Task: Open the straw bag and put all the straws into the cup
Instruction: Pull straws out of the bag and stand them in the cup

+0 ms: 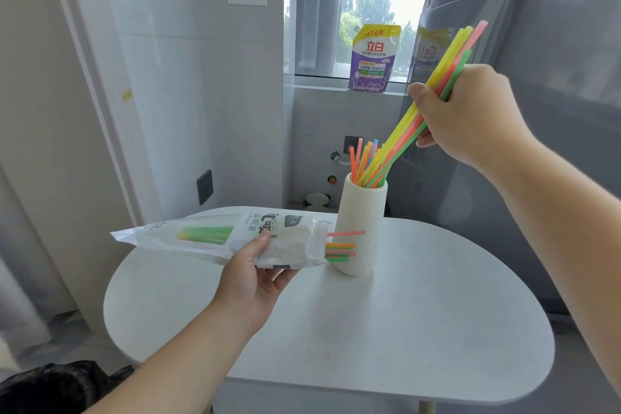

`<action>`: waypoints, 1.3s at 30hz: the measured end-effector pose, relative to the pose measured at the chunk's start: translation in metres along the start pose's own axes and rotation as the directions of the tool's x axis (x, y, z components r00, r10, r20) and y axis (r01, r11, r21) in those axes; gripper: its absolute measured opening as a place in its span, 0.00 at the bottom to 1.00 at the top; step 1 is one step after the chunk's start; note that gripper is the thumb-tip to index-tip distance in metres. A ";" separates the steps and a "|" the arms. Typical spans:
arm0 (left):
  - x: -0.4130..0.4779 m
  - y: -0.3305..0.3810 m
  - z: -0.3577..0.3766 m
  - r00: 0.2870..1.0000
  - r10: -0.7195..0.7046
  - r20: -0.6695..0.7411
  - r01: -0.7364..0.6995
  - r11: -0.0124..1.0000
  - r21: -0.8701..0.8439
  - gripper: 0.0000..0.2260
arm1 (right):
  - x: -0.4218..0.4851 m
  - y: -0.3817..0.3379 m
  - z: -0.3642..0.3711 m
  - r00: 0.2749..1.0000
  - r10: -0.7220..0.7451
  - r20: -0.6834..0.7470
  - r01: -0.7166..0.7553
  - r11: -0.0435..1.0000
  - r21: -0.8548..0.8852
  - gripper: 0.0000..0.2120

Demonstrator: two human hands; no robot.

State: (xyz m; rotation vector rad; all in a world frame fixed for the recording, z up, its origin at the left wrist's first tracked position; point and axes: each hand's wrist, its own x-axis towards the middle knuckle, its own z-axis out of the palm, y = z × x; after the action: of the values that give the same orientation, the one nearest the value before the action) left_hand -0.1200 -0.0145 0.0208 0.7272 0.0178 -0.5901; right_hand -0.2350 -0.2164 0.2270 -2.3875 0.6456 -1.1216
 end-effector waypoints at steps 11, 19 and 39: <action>0.001 0.001 0.000 1.000 -0.006 0.002 0.006 1.000 -0.004 0.12 | 0.018 0.002 0.002 0.997 0.053 0.062 -0.052 0.999 -0.003 0.11; 0.001 0.001 -0.001 1.000 -0.007 0.005 0.007 1.000 -0.001 0.10 | 0.019 0.010 -0.003 0.994 0.113 0.002 -0.112 0.991 0.076 0.13; 0.000 -0.002 -0.002 1.000 -0.007 0.012 0.007 1.000 0.009 0.11 | 0.028 0.012 0.006 0.986 0.094 0.141 -0.095 0.995 0.003 0.12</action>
State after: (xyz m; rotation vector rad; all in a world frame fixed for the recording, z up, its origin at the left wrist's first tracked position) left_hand -0.1208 -0.0150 0.0180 0.7325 0.0069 -0.6018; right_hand -0.2173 -0.2405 0.2337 -2.3754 0.6951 -0.9053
